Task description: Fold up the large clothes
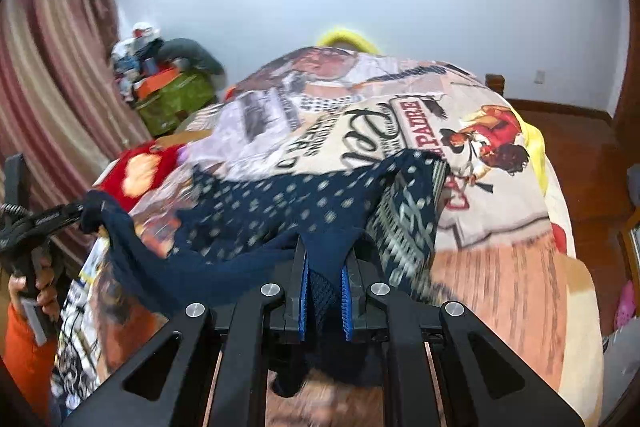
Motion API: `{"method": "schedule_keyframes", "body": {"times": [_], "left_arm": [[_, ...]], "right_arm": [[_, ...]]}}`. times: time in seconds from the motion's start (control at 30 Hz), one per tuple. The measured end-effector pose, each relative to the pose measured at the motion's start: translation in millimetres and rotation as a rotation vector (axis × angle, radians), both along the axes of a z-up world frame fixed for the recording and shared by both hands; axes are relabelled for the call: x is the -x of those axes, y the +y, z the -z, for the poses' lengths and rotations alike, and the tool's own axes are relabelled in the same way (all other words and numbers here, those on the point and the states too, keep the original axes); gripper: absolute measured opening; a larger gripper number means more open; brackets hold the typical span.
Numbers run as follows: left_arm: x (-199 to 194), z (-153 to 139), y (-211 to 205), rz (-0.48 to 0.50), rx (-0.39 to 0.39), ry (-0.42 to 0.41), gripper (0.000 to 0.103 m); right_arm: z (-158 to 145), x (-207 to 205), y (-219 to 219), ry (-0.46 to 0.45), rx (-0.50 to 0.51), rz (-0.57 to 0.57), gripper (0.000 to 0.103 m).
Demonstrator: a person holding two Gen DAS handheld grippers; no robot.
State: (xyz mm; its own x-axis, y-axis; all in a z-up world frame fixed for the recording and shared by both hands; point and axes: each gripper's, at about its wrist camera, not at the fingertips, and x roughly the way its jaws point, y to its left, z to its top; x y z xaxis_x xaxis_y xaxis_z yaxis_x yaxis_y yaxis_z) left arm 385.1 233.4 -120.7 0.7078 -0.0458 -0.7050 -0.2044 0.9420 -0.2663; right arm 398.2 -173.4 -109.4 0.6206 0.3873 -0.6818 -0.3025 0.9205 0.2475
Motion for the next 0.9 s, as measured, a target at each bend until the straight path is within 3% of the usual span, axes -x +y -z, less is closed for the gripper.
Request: {"method": "schedule_keyframes", "body": {"times": [0.23,0.43,0.7,0.77,0.83,0.9], "left_arm": [[-72.3,63.6,-1.2,-0.026,-0.122,0.121,0.009],[-101.4,114.1,0.2,-0.033,-0.152,0.203,0.01],[-99.5,114.0,-10.7,0.009,-0.236,0.211,0.015],[-96.3,109.5,-11.5,0.014,-0.256,0.215,0.017],[-92.9,104.4,-11.8,0.008,-0.293,0.224,0.025],[-87.2,94.7,-12.6,-0.013,-0.366,0.222,0.043]], "right_arm": [[52.7,-89.9,3.2,0.105,0.017,0.04,0.01],[78.6,-122.5,-0.9,0.139,0.014,0.022,0.011],[74.2,-125.5,-12.4,0.176,-0.011,-0.043,0.011],[67.2,-120.0,-15.0,0.174,0.01,-0.035,0.016],[57.5,-113.3,-19.0,0.132,0.061,0.005,0.026],[46.1,-107.4,-26.0,0.083,0.107,0.049,0.038]]}}
